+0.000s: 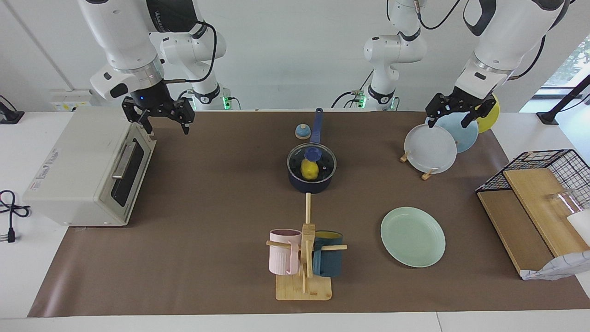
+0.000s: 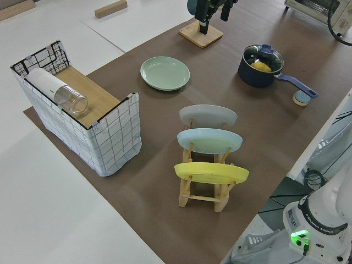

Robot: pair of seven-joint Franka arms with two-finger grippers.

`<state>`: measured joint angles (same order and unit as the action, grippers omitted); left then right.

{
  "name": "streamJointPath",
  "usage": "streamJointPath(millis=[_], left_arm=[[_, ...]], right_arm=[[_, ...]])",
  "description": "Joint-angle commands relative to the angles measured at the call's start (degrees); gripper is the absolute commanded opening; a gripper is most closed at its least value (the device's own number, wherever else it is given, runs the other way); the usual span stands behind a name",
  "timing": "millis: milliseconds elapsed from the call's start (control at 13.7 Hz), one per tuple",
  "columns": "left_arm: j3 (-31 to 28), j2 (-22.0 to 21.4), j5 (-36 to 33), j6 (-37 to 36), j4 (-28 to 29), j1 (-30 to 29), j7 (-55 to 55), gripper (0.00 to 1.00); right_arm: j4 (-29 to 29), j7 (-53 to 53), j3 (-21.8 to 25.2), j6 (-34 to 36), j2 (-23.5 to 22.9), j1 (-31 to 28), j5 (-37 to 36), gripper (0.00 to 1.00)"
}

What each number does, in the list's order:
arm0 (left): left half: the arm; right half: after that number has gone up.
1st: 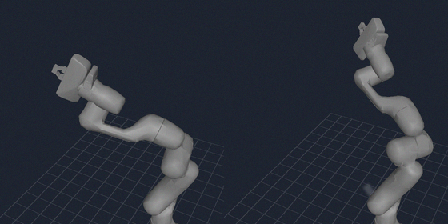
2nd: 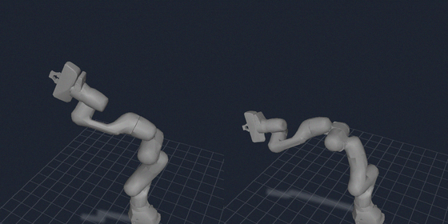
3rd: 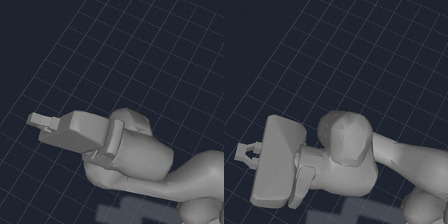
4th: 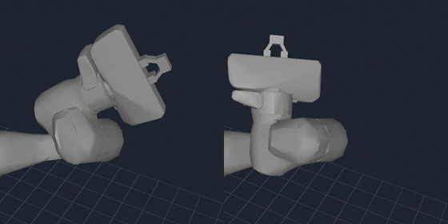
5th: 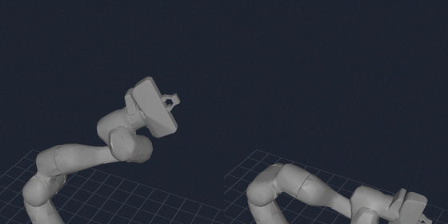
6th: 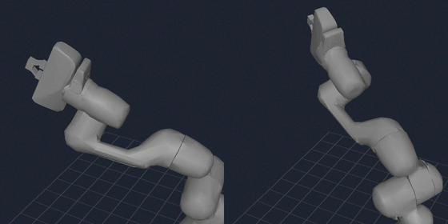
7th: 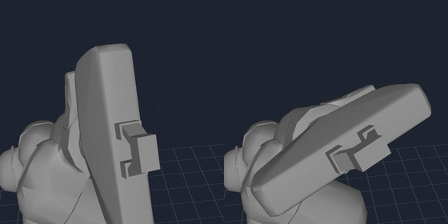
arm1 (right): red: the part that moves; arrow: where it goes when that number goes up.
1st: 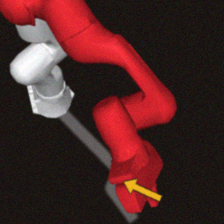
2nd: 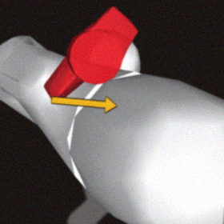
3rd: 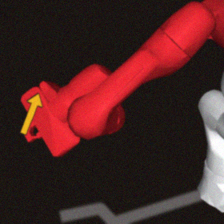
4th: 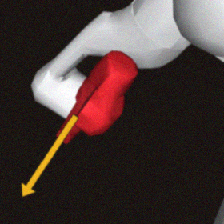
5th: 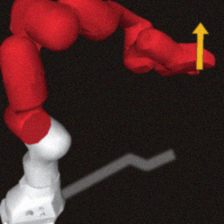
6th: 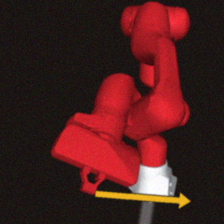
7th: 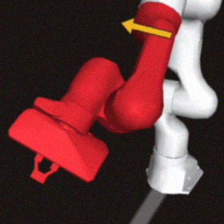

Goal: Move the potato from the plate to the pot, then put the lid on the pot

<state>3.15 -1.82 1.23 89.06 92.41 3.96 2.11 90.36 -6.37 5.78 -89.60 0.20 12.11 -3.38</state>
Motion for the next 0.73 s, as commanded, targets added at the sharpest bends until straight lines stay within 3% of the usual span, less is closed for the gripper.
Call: streamJointPath(millis=[0,220,366,659], left_arm=[[0.45,-1.34,-0.35,0.50,1.10,-0.27,0.44,1.00],[0.54,-1.25,-0.35,0.41,1.01,-0.18,0.61,1.00],[0.54,-1.34,-0.35,0.41,1.01,-0.18,0.53,1.00],[0.54,-1.34,-0.35,0.32,1.10,-0.27,0.44,1.00]], right_arm=[[2.18,2.67,-0.94,2.49,2.25,-2.16,-1.90,1.00],[6.40,6.54,-0.94,4.44,5.42,-3.93,-1.63,1.00],[6.06,6.89,-1.21,-0.11,4.72,-5.34,-1.11,1.00],[5.18,6.81,-2.61,0.22,4.10,-7.89,-0.23,1.00]])
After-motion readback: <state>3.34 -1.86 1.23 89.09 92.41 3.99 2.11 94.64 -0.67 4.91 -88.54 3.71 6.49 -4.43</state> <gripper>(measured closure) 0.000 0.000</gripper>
